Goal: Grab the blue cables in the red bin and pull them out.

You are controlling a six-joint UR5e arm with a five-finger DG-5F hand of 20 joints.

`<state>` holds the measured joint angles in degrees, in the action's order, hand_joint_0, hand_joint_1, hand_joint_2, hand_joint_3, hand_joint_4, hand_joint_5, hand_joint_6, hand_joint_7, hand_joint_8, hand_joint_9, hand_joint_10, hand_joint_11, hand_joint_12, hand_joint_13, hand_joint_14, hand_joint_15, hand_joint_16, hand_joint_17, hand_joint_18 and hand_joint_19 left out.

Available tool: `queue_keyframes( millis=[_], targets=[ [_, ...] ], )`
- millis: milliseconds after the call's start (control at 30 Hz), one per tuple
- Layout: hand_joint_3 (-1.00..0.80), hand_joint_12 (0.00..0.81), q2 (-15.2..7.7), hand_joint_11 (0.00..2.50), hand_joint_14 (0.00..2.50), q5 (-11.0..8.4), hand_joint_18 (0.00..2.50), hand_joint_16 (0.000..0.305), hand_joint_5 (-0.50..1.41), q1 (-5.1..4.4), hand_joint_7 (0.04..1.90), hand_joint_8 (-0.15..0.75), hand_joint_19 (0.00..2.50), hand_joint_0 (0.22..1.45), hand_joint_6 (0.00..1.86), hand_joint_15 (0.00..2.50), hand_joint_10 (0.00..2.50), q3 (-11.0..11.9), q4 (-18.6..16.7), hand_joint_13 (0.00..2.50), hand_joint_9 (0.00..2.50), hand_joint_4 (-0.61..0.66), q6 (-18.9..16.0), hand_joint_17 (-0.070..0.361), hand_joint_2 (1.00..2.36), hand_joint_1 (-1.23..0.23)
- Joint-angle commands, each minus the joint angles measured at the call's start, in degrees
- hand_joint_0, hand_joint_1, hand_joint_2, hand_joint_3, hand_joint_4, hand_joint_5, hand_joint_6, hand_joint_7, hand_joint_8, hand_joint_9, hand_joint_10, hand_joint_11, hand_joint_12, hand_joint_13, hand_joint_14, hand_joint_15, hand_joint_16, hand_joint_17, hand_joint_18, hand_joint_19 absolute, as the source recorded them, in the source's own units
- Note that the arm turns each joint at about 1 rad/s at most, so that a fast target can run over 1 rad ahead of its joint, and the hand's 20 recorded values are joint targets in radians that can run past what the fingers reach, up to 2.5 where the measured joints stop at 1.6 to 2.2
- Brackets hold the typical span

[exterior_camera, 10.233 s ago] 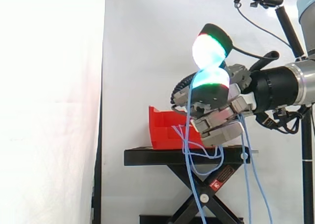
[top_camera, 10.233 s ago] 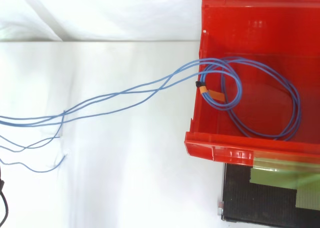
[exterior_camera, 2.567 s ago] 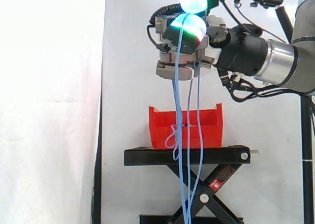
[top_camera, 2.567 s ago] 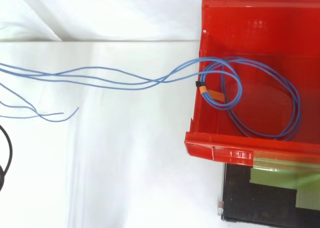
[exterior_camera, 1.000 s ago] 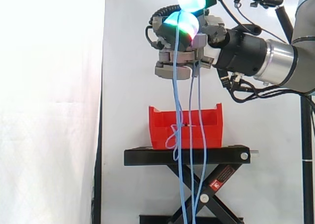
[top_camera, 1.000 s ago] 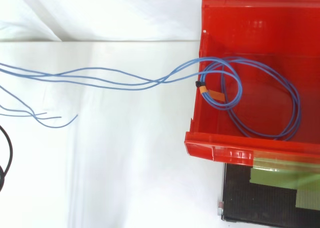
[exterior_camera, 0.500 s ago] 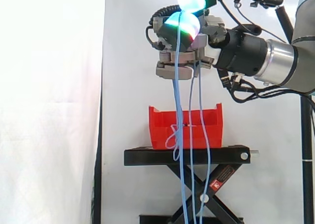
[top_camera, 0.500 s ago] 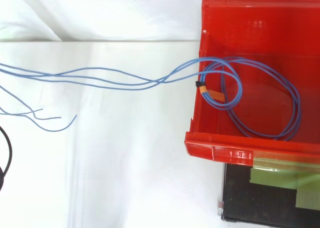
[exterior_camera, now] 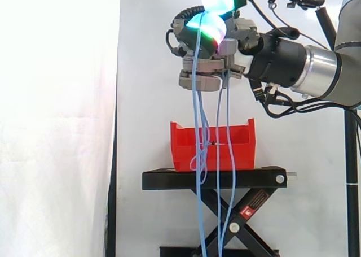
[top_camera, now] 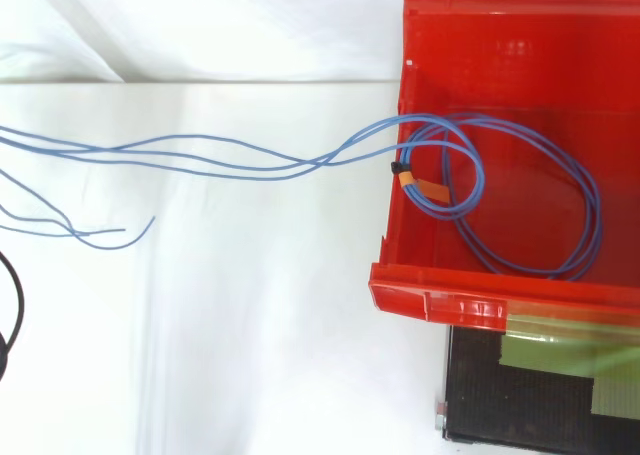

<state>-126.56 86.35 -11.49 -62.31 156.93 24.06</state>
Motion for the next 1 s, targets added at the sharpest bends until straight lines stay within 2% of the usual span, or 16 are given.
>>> queue_keyframes(
  millis=[0,200,500,633,700,967],
  targets=[
    [-1.0,0.35,0.0,1.95,1.52,-0.04,1.37,0.043,0.96,0.06,0.7,0.256,1.44,0.93,0.37,1.15,0.16,0.0,0.0,1.45,1.76,0.29,0.0,0.096,1.0,-0.95],
    [-1.0,0.355,0.0,1.89,1.59,-0.75,1.35,0.042,0.88,-0.03,0.65,0.262,1.44,0.94,0.47,1.1,0.27,0.0,0.0,1.42,1.7,0.3,-0.2,0.094,1.0,-0.96],
    [-0.87,0.36,0.0,1.75,1.65,-0.92,1.33,0.042,0.81,0.06,0.58,0.271,1.45,0.96,0.57,1.05,0.43,0.0,0.0,1.39,1.64,0.31,-0.9,0.095,1.01,-0.98],
    [-0.93,0.358,0.0,1.75,1.65,-0.92,1.32,0.042,0.83,0.06,0.57,0.273,1.45,0.94,0.58,1.04,0.41,0.0,0.0,1.39,1.65,0.31,-0.9,0.095,1.0,-0.97],
    [-1.0,0.354,0.0,1.81,1.64,-1.01,1.33,0.042,0.87,-0.03,0.61,0.263,1.47,0.91,0.52,1.06,0.35,0.0,0.1,1.4,1.67,0.31,-0.9,0.094,1.0,-0.93],
    [-1.0,0.363,0.0,1.89,1.63,-0.92,1.36,0.045,0.96,0.06,0.66,0.271,1.46,0.79,0.42,1.07,0.22,0.0,0.1,1.43,1.74,0.32,-0.9,0.1,1.0,-0.82]
  ],
)
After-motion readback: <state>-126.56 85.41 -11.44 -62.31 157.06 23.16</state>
